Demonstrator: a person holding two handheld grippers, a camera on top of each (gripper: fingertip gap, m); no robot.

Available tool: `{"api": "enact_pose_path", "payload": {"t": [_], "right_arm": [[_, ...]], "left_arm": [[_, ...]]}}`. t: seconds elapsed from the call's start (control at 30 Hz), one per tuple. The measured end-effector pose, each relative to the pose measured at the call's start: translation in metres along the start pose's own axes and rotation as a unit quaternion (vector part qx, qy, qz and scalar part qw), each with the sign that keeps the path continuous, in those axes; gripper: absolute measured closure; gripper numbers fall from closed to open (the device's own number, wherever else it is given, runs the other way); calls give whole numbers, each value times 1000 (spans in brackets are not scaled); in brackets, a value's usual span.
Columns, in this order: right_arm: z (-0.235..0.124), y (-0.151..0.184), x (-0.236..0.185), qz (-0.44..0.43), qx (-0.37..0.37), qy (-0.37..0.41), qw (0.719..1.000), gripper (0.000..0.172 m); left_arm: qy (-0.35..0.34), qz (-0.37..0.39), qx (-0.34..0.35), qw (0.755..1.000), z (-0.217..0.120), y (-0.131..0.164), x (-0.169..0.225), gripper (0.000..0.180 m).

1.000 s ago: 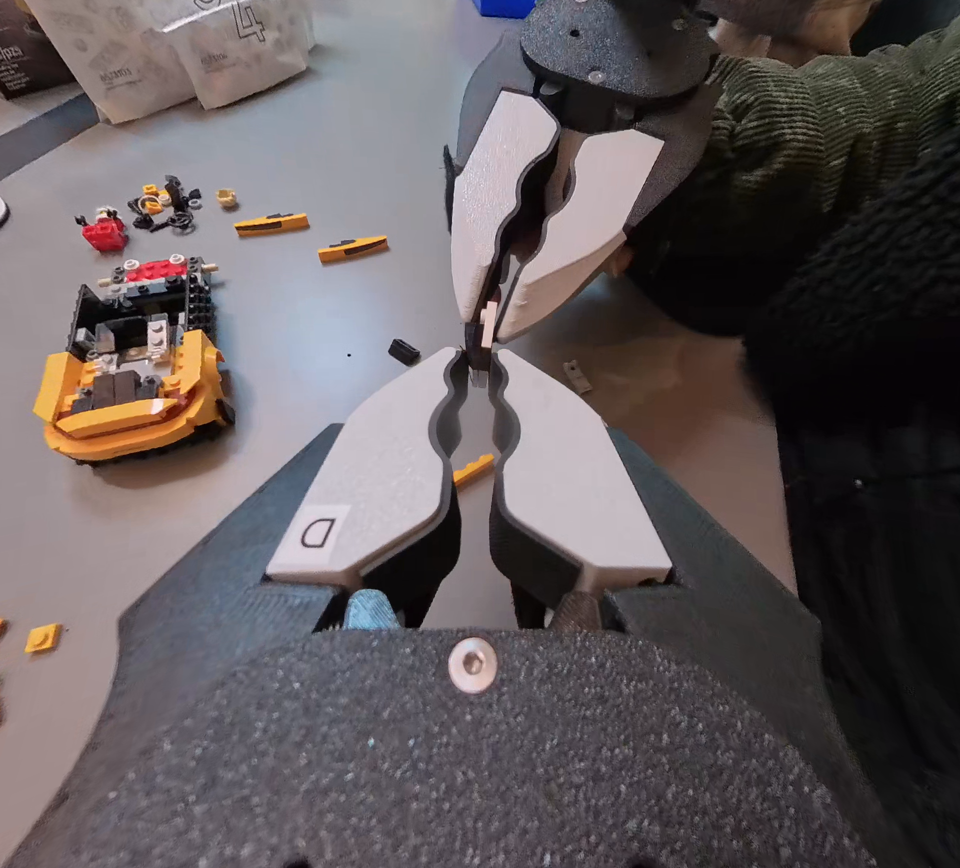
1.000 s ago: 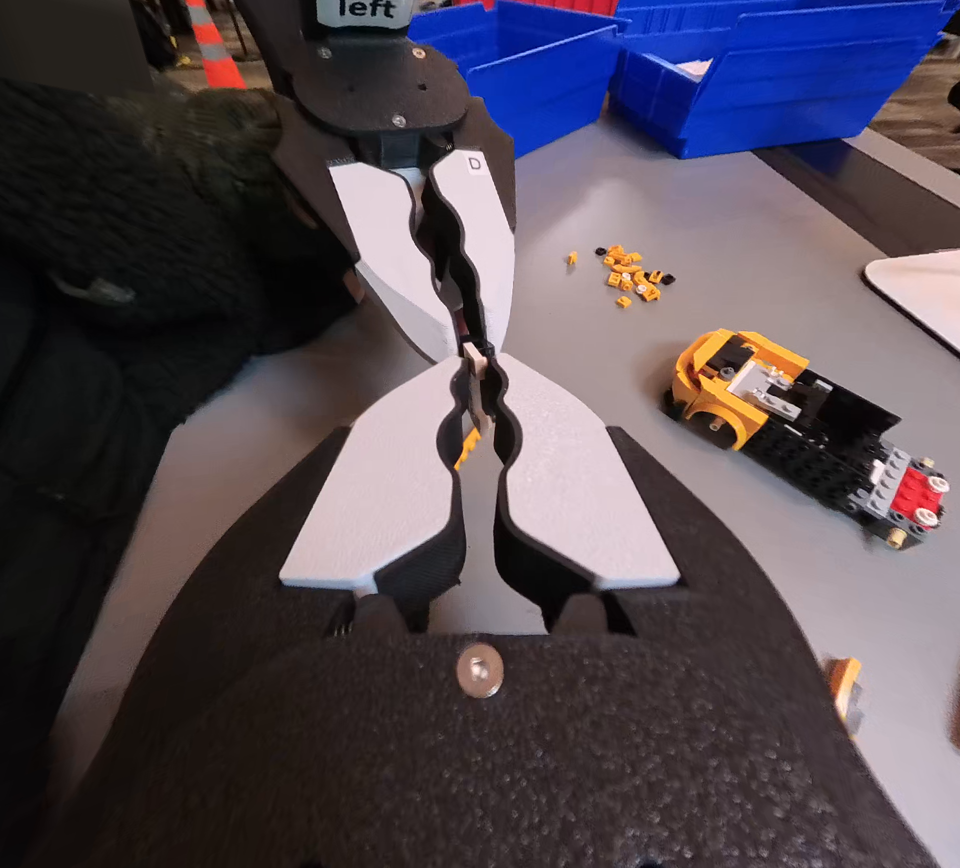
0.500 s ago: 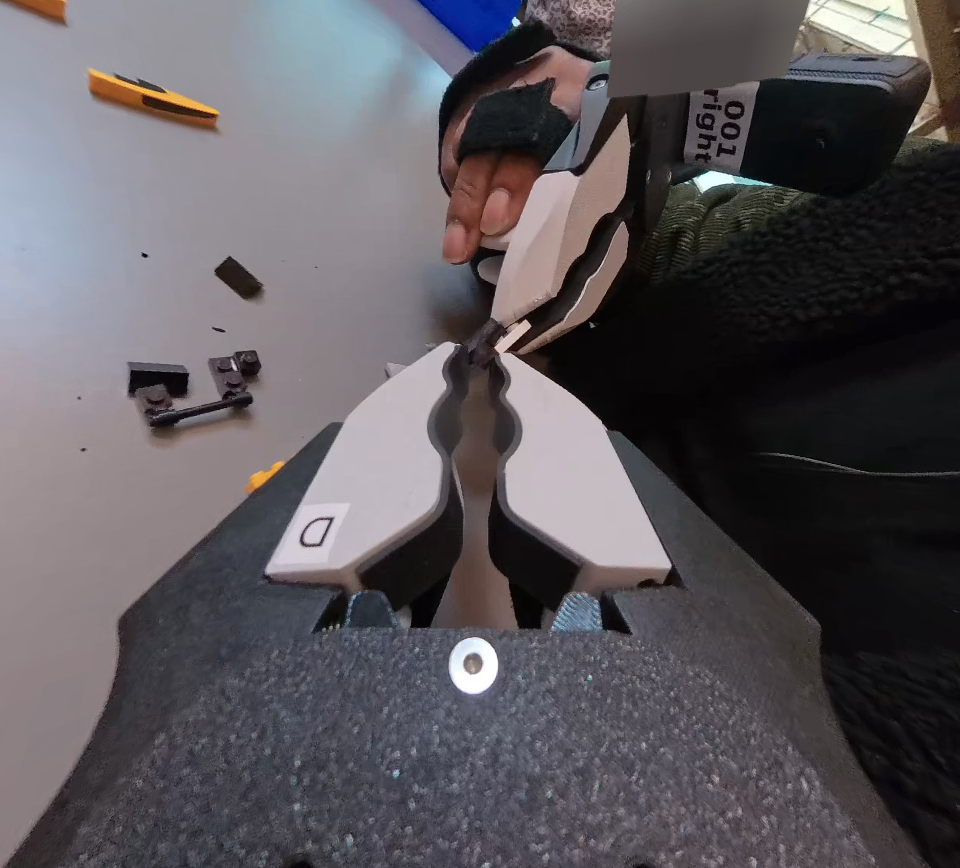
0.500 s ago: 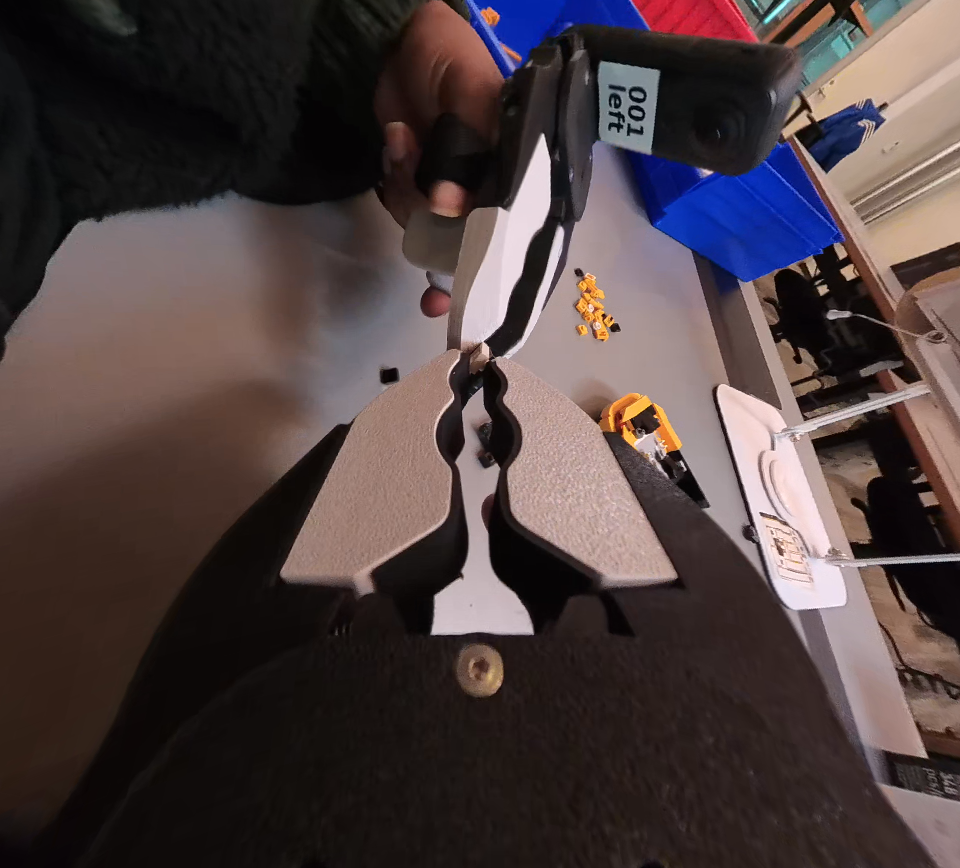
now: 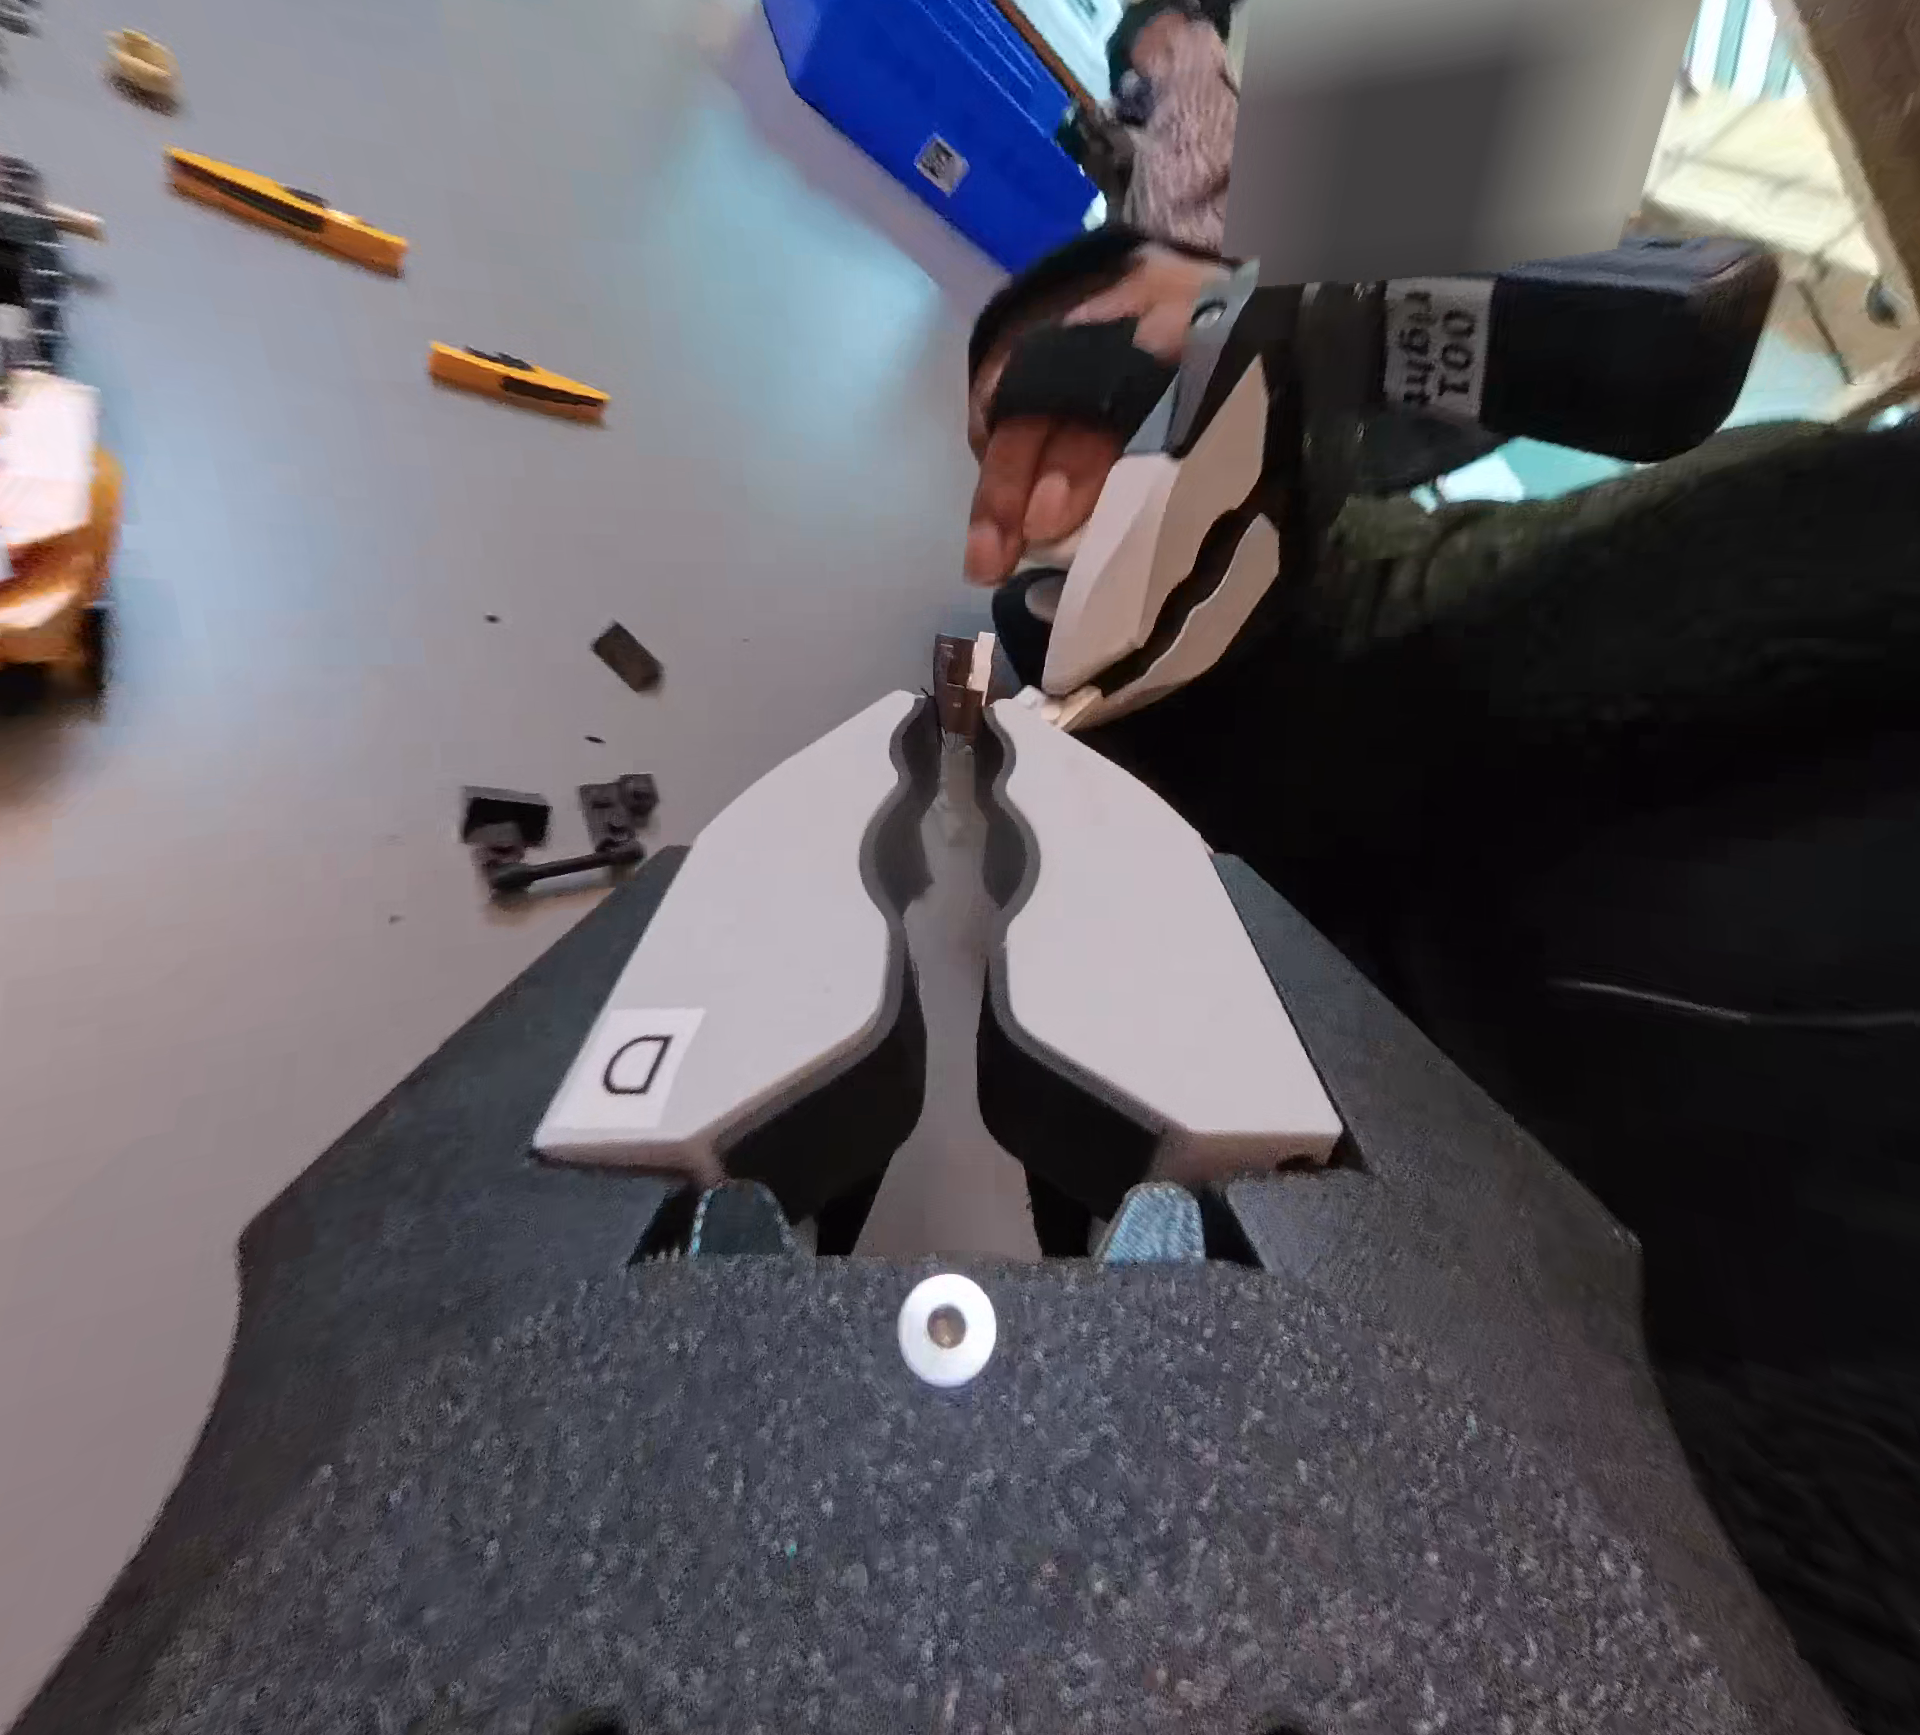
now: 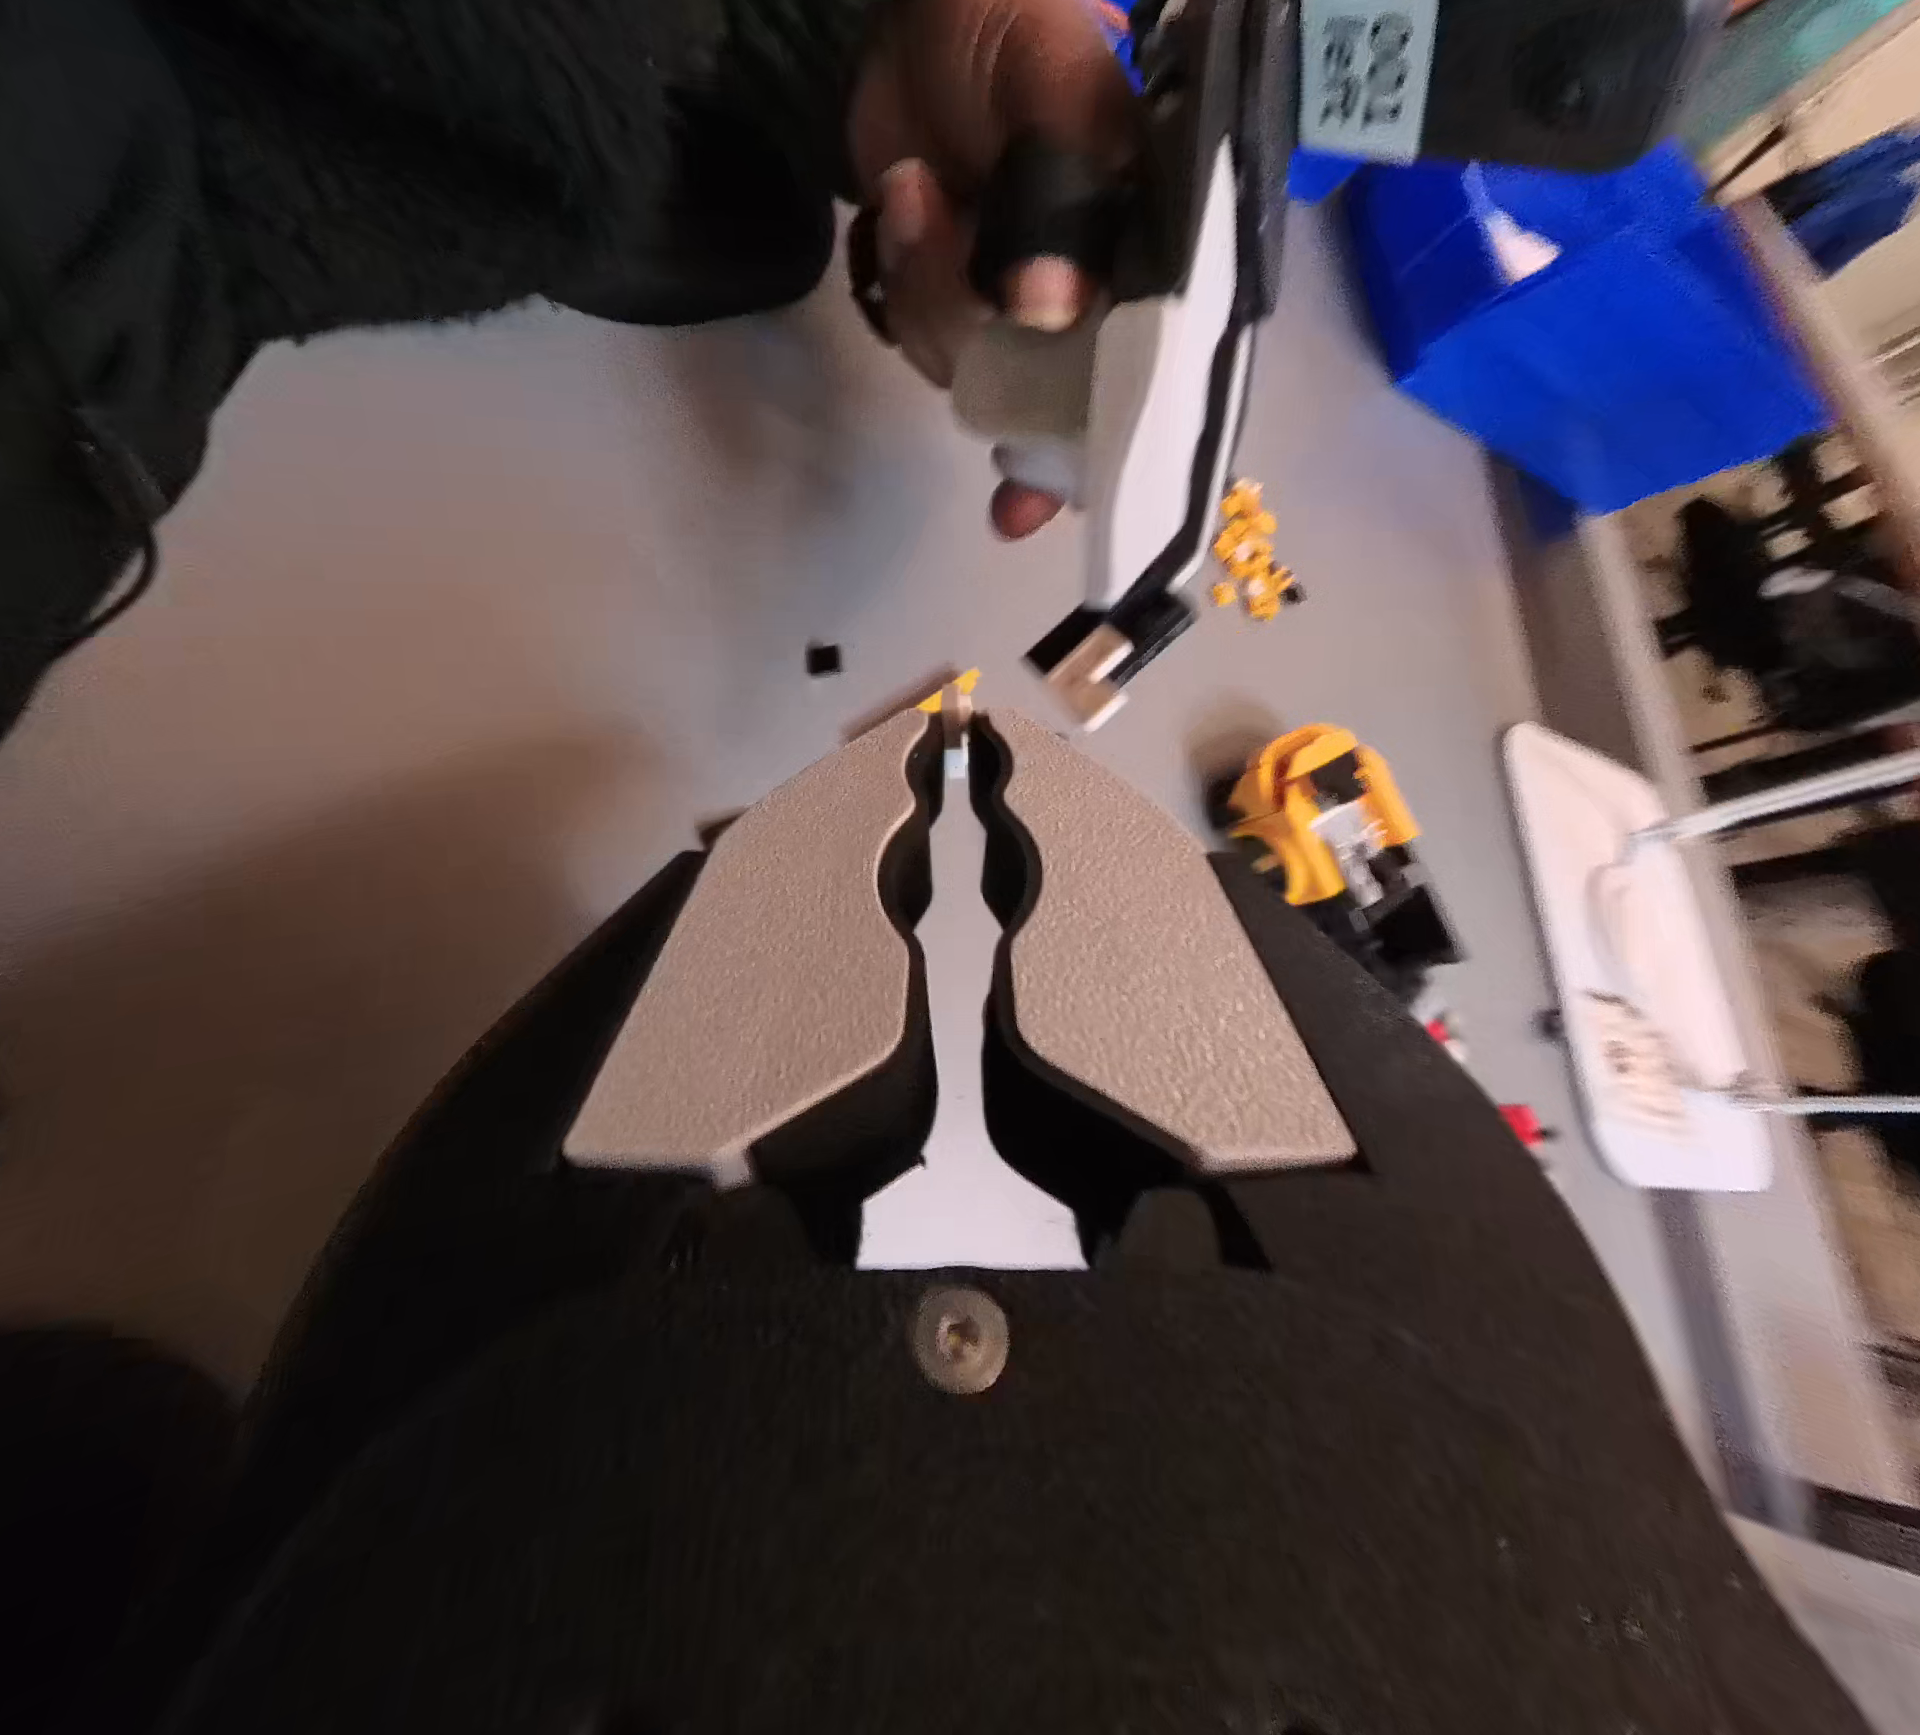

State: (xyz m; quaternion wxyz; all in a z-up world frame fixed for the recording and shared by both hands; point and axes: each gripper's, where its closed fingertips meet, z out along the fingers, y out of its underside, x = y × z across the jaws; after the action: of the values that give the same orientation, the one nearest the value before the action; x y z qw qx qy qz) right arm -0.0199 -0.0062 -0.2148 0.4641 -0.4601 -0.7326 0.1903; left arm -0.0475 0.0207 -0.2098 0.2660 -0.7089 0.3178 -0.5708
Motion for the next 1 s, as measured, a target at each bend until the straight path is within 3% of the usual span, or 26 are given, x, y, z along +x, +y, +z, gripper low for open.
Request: {"api": "enact_pose_path", "payload": {"t": [0.03, 0.17, 0.27, 0.33, 0.43, 0.53, 0.77, 1.0], "right_arm": [[1, 5, -1, 24, 5, -12, 1000, 167], [6, 18, 13, 125, 22, 3, 992, 166], [9, 18, 15, 208, 38, -26, 977, 142], [9, 14, 13, 238, 51, -50, 969, 138], [10, 10, 18, 273, 64, -47, 959, 143], [11, 7, 24, 315, 78, -43, 945, 161], [17, 9, 21, 298, 52, -27, 953, 166], [17, 5, 11, 234, 35, -35, 971, 167]], "left_arm": [[-5, -8, 8, 1000, -3, -3, -4, 173], [9, -33, 20, 999, -2, -5, -5, 173], [7, -30, 21, 999, -1, -4, -5, 173], [6, -23, 21, 999, -1, -3, -4, 173], [1, -4, 14, 1000, 3, -1, -1, 173], [-9, 17, 8, 1000, 7, 1, 1, 173], [-24, 43, 23, 999, 8, -2, 2, 173], [-31, 139, 17, 990, 9, -3, 10, 162]]}}
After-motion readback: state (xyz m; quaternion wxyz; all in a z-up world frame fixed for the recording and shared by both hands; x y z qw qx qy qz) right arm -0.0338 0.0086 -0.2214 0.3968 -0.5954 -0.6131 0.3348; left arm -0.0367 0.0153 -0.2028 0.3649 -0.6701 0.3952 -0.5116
